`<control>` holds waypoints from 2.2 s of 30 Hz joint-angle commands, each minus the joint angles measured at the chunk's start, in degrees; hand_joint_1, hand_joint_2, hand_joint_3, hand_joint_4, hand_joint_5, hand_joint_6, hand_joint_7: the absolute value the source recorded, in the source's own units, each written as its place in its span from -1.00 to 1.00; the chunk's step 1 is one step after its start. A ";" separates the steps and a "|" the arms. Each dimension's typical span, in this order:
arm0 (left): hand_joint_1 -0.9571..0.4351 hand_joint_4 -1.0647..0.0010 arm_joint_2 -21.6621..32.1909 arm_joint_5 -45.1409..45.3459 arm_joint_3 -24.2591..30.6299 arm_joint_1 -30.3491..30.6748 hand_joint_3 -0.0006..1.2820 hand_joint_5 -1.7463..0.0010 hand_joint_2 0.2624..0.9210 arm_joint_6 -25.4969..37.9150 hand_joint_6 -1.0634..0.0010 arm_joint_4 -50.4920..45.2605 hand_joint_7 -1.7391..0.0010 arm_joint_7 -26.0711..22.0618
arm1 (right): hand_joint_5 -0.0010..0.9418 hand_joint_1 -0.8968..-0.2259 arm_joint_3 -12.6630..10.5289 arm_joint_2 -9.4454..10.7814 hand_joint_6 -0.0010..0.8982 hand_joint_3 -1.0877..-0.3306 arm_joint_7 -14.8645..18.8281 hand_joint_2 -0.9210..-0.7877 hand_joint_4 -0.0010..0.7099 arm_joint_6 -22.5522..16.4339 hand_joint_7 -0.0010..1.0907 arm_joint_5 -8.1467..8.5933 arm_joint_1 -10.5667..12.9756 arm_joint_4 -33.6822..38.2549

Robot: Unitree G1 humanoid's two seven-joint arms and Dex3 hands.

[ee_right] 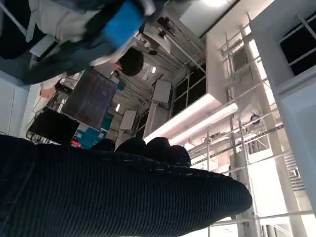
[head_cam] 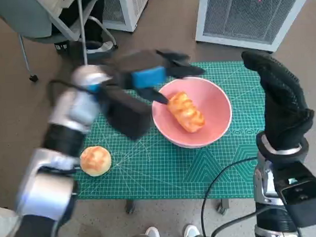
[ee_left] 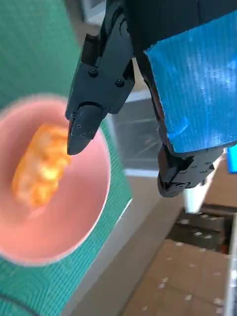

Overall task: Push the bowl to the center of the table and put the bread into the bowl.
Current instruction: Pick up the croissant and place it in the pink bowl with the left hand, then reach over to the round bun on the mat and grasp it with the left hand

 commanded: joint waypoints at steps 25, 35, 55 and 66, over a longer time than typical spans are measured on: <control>0.04 0.47 23.76 -15.95 16.89 33.25 -0.98 0.99 0.84 6.68 0.23 -25.56 0.98 -8.95 | -0.99 0.31 0.59 -0.38 -0.75 0.30 2.56 -1.00 0.21 0.22 0.13 2.39 0.64 0.39; 0.03 0.47 23.88 -17.35 17.83 42.18 -0.97 1.00 0.90 7.93 0.25 -28.76 0.99 -9.58 | -0.99 0.29 0.48 -0.67 -0.78 0.30 3.45 -1.00 0.20 0.41 0.12 2.79 0.50 0.97; 0.18 0.47 21.14 -9.61 11.45 44.80 -0.99 1.00 0.88 12.93 0.29 -27.80 1.00 -8.88 | -0.99 0.27 0.33 -1.17 -0.81 0.29 3.54 -1.00 0.20 1.65 0.14 2.77 1.44 -0.37; 0.30 0.38 18.29 -4.22 7.00 42.82 -0.99 0.98 0.90 15.23 0.26 -24.16 0.99 -7.31 | -0.99 0.27 0.27 -1.21 -0.81 0.30 3.46 -1.00 0.20 1.76 0.15 2.59 1.70 -0.67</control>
